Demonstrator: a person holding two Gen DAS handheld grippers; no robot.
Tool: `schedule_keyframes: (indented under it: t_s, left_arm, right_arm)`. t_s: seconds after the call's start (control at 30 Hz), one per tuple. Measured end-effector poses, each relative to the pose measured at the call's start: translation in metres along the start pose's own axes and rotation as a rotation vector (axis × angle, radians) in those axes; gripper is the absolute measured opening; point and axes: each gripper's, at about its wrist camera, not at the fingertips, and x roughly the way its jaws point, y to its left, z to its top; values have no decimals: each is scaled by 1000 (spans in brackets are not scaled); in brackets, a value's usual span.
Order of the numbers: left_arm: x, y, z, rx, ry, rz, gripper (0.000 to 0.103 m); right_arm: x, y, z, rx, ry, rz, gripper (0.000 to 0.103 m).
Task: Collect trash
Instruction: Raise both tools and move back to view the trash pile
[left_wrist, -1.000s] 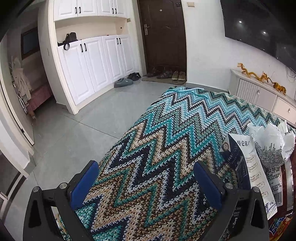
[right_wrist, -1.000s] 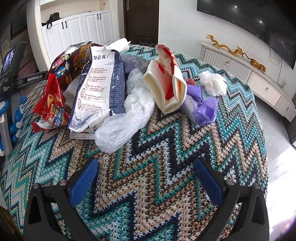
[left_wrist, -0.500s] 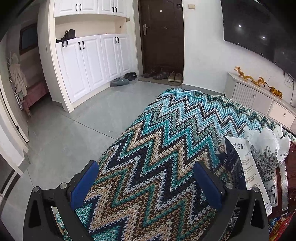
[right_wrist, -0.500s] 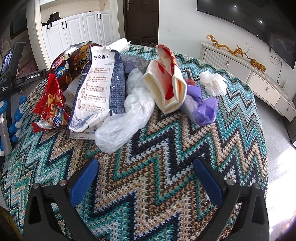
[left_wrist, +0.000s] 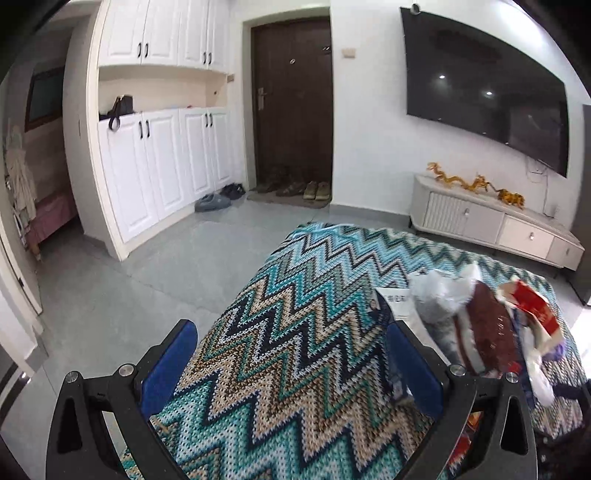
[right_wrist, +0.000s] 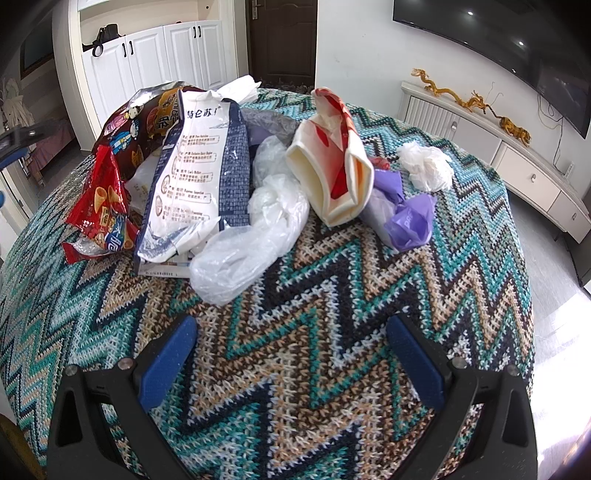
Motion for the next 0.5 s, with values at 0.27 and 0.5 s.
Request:
schedule_keyframes:
  t_s: [0.27,0.5]
  left_arm:
    - [-25,-20,-9,74,-19,-60,103]
    - [-58,-22,-13,107,-74,-70,103]
  right_arm:
    - [2,-1,2,0,13,1,103]
    - [-43,-5,17,32,-85,-116,103]
